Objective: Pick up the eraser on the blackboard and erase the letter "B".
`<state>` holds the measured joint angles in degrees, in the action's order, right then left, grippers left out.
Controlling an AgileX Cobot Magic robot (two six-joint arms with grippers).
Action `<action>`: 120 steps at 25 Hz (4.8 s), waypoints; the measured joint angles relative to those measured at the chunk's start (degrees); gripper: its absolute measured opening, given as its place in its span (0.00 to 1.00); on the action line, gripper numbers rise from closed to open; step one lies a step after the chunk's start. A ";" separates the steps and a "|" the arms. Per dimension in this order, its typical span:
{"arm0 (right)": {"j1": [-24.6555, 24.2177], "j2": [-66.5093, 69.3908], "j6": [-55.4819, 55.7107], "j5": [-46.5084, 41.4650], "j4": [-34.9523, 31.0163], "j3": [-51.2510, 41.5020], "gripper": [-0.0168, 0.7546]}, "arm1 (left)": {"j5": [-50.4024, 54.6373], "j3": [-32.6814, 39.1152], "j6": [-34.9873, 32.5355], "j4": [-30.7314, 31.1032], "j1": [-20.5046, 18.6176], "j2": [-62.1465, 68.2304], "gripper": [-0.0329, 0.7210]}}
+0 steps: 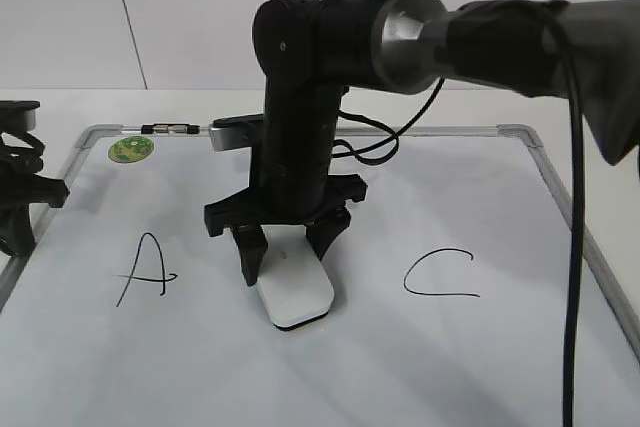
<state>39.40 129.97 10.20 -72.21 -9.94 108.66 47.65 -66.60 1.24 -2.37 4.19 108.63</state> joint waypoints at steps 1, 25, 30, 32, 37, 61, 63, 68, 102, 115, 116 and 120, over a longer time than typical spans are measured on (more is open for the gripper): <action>0.18 0.13 -0.11 0.00 0.00 0.24 0.71 | 0.00 0.00 0.00 0.00 0.00 0.00 0.06; -16.57 0.13 0.91 0.58 0.02 0.56 0.71 | 0.24 -0.11 0.00 -0.43 0.00 0.00 0.06; -19.12 0.13 0.91 0.58 0.16 0.56 0.71 | 0.24 -0.11 0.00 -0.64 0.00 0.00 0.06; -19.50 0.13 0.91 0.58 0.27 0.61 0.71 | 0.35 -0.11 0.00 -0.64 0.00 0.00 0.06; -19.71 0.13 0.79 0.67 1.14 2.40 0.71 | 0.45 -0.11 0.00 -0.72 0.00 0.00 0.06; -25.20 -17.65 -4.21 1.07 5.63 -7.04 0.71 | 1.38 -0.11 0.00 -0.98 0.00 0.00 0.06; -27.27 -18.74 -4.65 1.07 5.77 -10.50 0.71 | 1.43 -0.11 0.00 -0.98 0.00 0.00 0.06; -31.91 -20.63 -5.53 1.26 5.86 -16.78 0.71 | 1.42 -0.11 0.00 -1.11 0.00 0.00 0.06; -35.18 -19.34 -10.20 5.24 5.41 -28.15 0.71 | 1.70 -0.11 0.00 -1.66 0.00 0.00 0.06; -35.18 -17.31 -10.51 5.63 7.12 -28.15 0.71 | 1.70 -0.11 0.00 -1.79 0.00 0.00 0.06; -35.18 -17.32 -10.51 5.63 7.12 -28.15 0.71 | 1.70 -0.11 0.00 -1.79 0.00 0.00 0.06; -35.18 -17.32 -10.51 5.77 7.21 -28.19 0.71 | 1.70 -0.11 0.00 -1.79 0.00 0.00 0.06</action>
<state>4.21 112.65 -0.32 -66.44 -2.73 80.47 49.35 -66.70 1.24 -4.15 4.19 108.63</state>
